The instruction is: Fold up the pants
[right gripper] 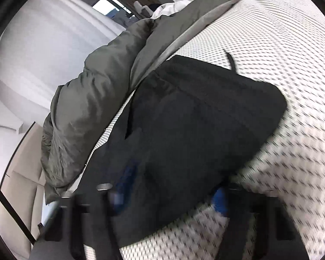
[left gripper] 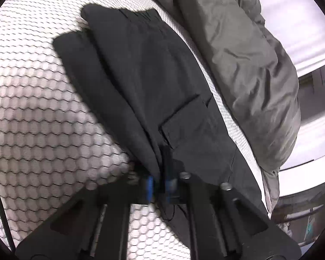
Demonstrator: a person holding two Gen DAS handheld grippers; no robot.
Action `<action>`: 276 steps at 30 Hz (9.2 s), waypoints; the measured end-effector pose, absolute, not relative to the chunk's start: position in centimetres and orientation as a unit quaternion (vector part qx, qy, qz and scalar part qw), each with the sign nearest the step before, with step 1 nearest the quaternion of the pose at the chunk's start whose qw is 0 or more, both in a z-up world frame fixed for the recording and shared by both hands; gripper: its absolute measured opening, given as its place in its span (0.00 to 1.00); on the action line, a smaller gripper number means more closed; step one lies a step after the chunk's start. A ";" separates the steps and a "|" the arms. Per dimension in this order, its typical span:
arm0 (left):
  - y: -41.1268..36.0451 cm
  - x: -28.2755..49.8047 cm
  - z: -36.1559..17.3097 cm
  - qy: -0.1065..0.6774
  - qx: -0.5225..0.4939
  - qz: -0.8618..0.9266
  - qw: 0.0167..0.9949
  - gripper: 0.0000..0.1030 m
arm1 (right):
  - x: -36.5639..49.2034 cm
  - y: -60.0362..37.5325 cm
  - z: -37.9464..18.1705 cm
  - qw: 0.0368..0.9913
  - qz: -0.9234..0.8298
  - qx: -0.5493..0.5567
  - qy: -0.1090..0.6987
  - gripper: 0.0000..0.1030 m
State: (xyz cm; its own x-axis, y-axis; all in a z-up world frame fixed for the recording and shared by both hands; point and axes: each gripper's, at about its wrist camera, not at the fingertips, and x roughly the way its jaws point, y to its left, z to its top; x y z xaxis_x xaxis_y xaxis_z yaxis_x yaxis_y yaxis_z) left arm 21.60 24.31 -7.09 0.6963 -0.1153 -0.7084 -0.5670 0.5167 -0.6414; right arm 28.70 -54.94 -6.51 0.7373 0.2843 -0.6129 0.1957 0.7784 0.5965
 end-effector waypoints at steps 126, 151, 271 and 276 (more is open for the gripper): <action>18.9 6.9 1.5 0.330 -0.299 0.150 0.883 0.76 | 18.6 -59.4 -1.6 0.910 -0.026 0.293 0.291 0.80; 10.6 15.6 -4.3 0.483 -0.133 0.079 0.862 0.99 | 42.2 -54.0 -2.7 0.890 0.046 0.094 0.443 0.25; 0.0 26.3 -2.9 0.497 -0.039 -0.014 0.867 0.99 | 31.5 -27.8 -3.3 0.900 0.169 -0.099 0.390 0.96; 0.4 27.4 -5.1 0.522 -0.047 -0.001 0.851 0.99 | 34.6 -22.8 -6.8 0.854 0.227 -0.101 0.458 0.96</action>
State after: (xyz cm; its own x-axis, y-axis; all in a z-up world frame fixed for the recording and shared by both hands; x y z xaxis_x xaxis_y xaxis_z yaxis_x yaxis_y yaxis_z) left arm 27.35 0.35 -5.08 0.4540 -0.0496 -0.8896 -0.0478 0.9957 -0.0799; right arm 34.59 -22.81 -6.82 0.4780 0.2948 -0.8274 -0.4804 0.8764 0.0347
